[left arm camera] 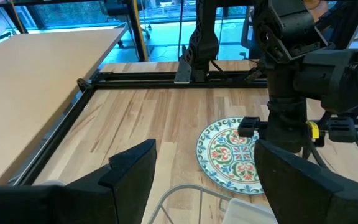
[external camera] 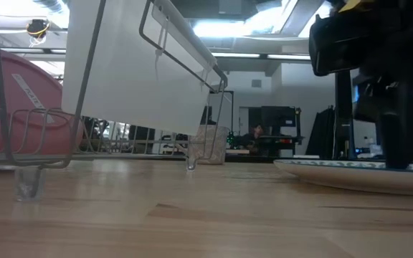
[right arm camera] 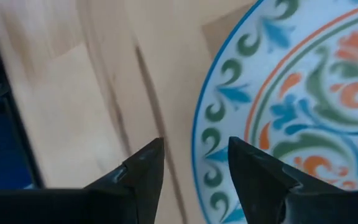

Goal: Sort dishes
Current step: Put the white-blue plate in the dish rack

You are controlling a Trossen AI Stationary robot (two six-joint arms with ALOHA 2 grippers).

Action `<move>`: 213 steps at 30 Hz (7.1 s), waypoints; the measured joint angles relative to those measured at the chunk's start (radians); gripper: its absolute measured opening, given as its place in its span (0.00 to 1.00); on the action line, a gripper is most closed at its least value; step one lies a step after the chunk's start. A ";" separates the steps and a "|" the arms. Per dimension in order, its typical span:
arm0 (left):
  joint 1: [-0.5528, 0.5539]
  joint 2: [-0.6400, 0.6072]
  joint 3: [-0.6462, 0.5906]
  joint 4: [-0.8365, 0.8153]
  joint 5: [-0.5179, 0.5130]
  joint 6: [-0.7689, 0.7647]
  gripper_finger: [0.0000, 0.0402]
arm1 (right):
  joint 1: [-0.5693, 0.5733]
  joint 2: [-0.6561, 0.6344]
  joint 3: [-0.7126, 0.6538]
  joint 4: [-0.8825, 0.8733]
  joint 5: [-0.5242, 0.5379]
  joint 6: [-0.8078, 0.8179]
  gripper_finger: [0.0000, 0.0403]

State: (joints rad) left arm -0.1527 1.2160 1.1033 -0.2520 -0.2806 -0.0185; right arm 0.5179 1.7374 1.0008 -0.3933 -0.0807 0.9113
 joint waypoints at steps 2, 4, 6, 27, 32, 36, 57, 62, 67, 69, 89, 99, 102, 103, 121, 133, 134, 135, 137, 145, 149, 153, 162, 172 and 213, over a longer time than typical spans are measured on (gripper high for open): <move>0.000 0.000 0.000 0.000 0.000 0.000 0.65 | 0.000 0.000 0.000 -0.001 0.029 0.001 0.45; 0.000 0.000 0.000 0.000 0.000 0.000 0.65 | 0.000 0.000 0.000 -0.001 0.055 0.000 0.45; 0.000 0.000 0.000 0.000 0.000 0.000 0.65 | 0.000 0.000 0.000 -0.001 0.076 0.000 0.45; -0.054 0.166 0.000 0.124 0.162 0.100 0.65 | -0.008 -0.139 0.000 -0.230 0.074 0.016 0.45; -0.032 0.163 0.000 0.139 0.162 0.095 0.65 | -0.008 -0.288 0.001 -0.456 0.191 0.047 0.45; -0.027 0.162 0.000 0.137 0.161 0.087 0.65 | -0.008 -0.385 0.001 -0.683 0.245 0.182 0.45; -0.029 0.161 0.000 0.133 0.162 0.073 0.65 | -0.008 -1.061 -0.052 -0.785 0.512 0.573 0.45; -0.028 0.161 0.000 0.132 0.163 0.072 0.65 | -0.008 -1.136 -0.315 -0.422 0.464 0.578 0.45; -0.028 0.161 0.000 0.133 0.163 0.078 0.65 | -0.010 -1.107 -0.543 -0.043 0.455 0.584 0.45; -0.028 0.161 0.000 0.132 0.162 0.078 0.65 | -0.017 -1.085 -0.595 -0.028 0.455 0.623 0.45; -0.028 0.161 0.000 0.132 0.163 0.071 0.65 | -0.041 -0.935 -0.676 -0.133 0.193 0.865 0.45; -0.028 0.161 0.000 0.131 0.163 0.071 0.65 | -0.041 -0.848 -0.676 -0.107 0.167 0.873 0.45; -0.028 0.161 0.000 0.131 0.163 0.071 0.65 | -0.041 -0.823 -0.676 -0.055 0.167 0.873 0.45; -0.028 0.161 0.000 0.131 0.163 0.071 0.65 | -0.041 -0.814 -0.676 -0.043 0.167 0.873 0.45; -0.029 0.161 0.000 0.128 0.163 0.071 0.65 | -0.041 -0.741 -0.747 0.173 0.166 0.876 0.44; -0.029 0.161 0.000 0.128 0.163 0.071 0.65 | -0.040 -0.740 -0.748 0.168 0.174 0.876 0.41; -0.029 0.161 0.000 0.128 0.163 0.071 0.65 | -0.041 -0.740 -0.748 0.167 0.174 0.876 0.39; -0.029 0.161 0.000 0.128 0.163 0.071 0.65 | -0.040 -0.740 -0.748 0.165 0.174 0.876 0.36; -0.029 0.161 0.000 0.128 0.163 0.071 0.65 | -0.040 -0.740 -0.749 0.163 0.174 0.876 0.31; -0.029 0.161 0.000 0.129 0.163 0.071 0.65 | -0.040 -0.712 -0.747 0.192 0.180 0.870 0.11; -0.029 0.161 0.000 0.129 0.163 0.071 0.65 | -0.040 -0.685 -0.747 0.225 0.184 0.857 0.07; -0.029 0.160 0.000 0.129 0.163 0.071 0.65 | -0.041 -0.667 -0.748 0.287 0.194 0.837 0.08; -0.029 0.161 0.001 0.151 0.163 0.084 0.65 | -0.040 -0.666 -0.748 0.358 0.246 0.784 0.05; 0.005 0.214 0.002 0.354 0.219 0.073 0.65 | -0.041 -0.666 -0.746 0.396 0.255 0.755 0.05; -0.417 0.660 0.397 0.136 -0.039 0.183 0.65 | -0.041 -0.666 -0.745 0.447 0.200 0.759 0.05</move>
State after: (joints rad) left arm -0.5699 1.8760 1.5005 -0.1157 -0.3192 0.1649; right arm 0.4770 1.0718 0.2562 0.0536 0.1188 1.6703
